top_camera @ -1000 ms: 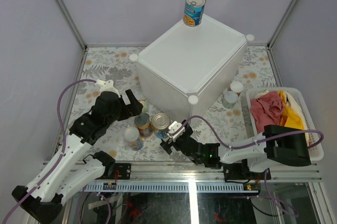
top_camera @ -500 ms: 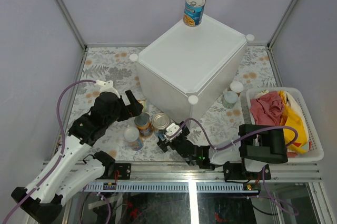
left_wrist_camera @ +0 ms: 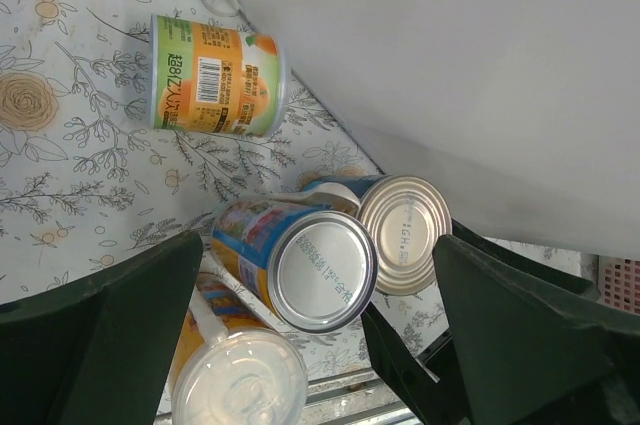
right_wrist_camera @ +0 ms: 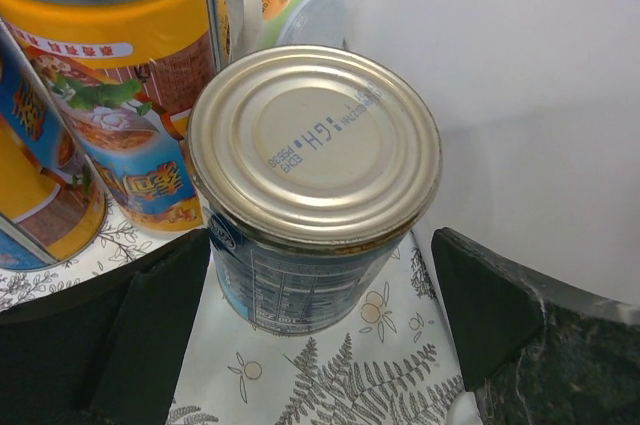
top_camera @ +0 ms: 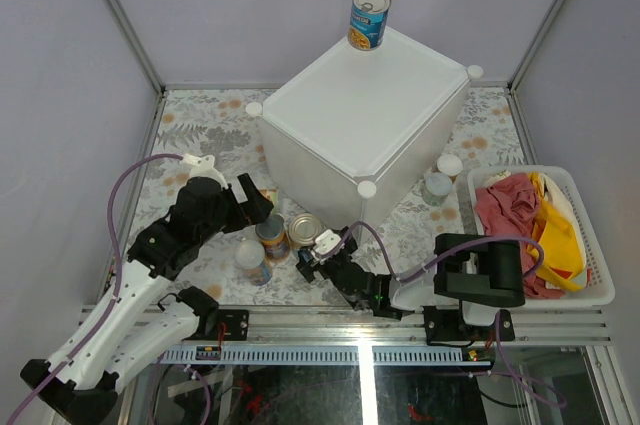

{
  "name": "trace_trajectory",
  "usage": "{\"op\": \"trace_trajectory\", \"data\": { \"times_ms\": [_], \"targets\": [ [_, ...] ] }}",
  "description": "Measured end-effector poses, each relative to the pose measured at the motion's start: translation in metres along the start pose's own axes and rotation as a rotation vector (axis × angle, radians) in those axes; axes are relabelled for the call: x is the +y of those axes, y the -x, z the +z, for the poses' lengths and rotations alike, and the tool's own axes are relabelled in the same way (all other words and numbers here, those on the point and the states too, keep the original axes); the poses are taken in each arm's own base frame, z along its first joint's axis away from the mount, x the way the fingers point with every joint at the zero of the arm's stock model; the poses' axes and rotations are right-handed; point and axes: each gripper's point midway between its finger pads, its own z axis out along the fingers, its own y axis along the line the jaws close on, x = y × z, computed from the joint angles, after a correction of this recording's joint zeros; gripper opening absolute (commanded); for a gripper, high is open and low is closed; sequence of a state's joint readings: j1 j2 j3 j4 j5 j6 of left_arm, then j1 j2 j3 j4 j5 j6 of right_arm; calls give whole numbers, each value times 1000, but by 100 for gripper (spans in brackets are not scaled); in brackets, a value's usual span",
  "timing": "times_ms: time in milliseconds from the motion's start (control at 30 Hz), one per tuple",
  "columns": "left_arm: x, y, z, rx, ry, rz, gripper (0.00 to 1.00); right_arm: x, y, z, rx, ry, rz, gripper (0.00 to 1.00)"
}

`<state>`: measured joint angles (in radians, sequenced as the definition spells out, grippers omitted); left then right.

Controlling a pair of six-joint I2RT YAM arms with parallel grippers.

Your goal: Place and organize the canned foods onto the counter

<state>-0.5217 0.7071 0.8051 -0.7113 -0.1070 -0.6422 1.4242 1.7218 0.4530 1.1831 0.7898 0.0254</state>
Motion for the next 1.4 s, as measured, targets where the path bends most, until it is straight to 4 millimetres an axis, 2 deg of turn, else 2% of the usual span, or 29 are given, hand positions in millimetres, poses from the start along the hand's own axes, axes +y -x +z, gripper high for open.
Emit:
{"op": "trace_trajectory", "data": {
  "times_ms": [333, 800, 1133, 1200, 1233, 1300, 1333, 1400],
  "targets": [
    [-4, -2, -2, 11, -24, -1, 100, 4, 1, 15, -23, 3, 15, 99],
    [1, -27, 6, 80, -49, 0, 100, -5, -3, 33, -67, -13, 57, 99],
    [2, -33, 3, 71, -79, -5, 100, -5, -5, 48, -94, -36, 52, 99],
    [2, -33, 4, 69, -84, -5, 100, -6, -4, 50, -100, -39, 49, 91],
    [2, -33, 4, 68, -86, -5, 100, -7, -4, 51, -103, -39, 47, 83],
    [1, -33, 5, 65, -92, -6, 100, -7, -4, 53, -110, -33, 46, 59],
    [0, -32, 5, 63, -94, -6, 100, -7, -3, 54, -113, -29, 43, 51],
    [0, -32, 5, 62, -95, -6, 100, -7, -3, 54, -114, -24, 34, 47]
  ]
}}
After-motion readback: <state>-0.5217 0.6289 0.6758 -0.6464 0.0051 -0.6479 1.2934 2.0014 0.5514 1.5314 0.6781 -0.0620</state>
